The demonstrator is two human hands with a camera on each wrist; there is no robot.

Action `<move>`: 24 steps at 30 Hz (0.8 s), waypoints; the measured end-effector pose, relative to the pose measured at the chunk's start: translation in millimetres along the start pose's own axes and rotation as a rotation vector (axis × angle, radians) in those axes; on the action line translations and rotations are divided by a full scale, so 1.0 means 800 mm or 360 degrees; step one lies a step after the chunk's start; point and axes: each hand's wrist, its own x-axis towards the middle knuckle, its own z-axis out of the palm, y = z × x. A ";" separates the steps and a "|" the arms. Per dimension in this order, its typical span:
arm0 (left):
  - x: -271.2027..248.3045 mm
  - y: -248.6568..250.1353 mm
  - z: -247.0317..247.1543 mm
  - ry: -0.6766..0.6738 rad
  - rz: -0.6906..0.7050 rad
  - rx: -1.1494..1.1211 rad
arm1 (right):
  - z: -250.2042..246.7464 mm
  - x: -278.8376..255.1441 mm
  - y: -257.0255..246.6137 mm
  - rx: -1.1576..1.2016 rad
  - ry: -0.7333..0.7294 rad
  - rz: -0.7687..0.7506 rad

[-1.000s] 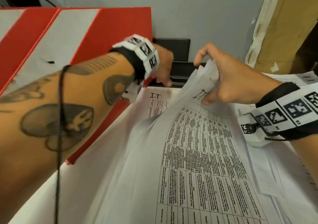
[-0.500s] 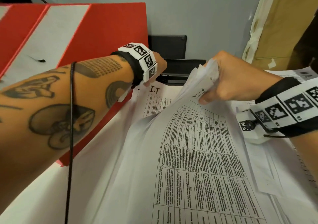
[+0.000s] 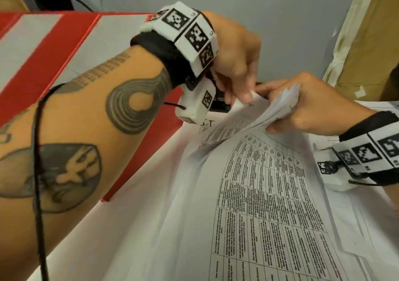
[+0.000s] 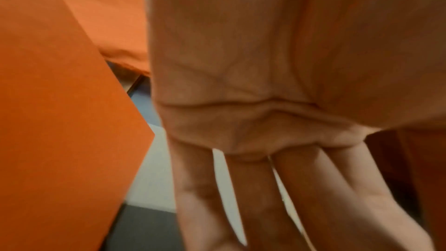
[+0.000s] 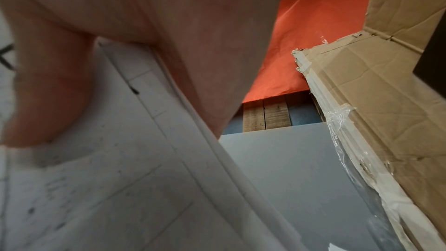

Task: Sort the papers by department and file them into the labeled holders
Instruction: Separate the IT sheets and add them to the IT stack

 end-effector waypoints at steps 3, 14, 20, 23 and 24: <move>-0.005 -0.006 0.003 -0.0105 0.0186 -0.0373 | 0.000 0.001 0.010 -0.0060 0.0064 0.0053; 0.097 -0.072 0.092 -0.0048 -0.0542 0.0739 | -0.002 -0.002 0.000 -0.0035 -0.0055 0.0020; 0.097 -0.059 0.088 0.0058 -0.0467 0.0872 | 0.000 -0.002 -0.003 0.0011 -0.0110 -0.0049; 0.100 -0.052 0.082 0.0186 -0.0439 0.0849 | -0.001 -0.002 -0.001 0.0002 -0.0113 -0.0048; 0.099 -0.050 0.081 0.0205 -0.0447 0.0815 | -0.001 -0.002 -0.001 -0.0004 -0.0113 -0.0051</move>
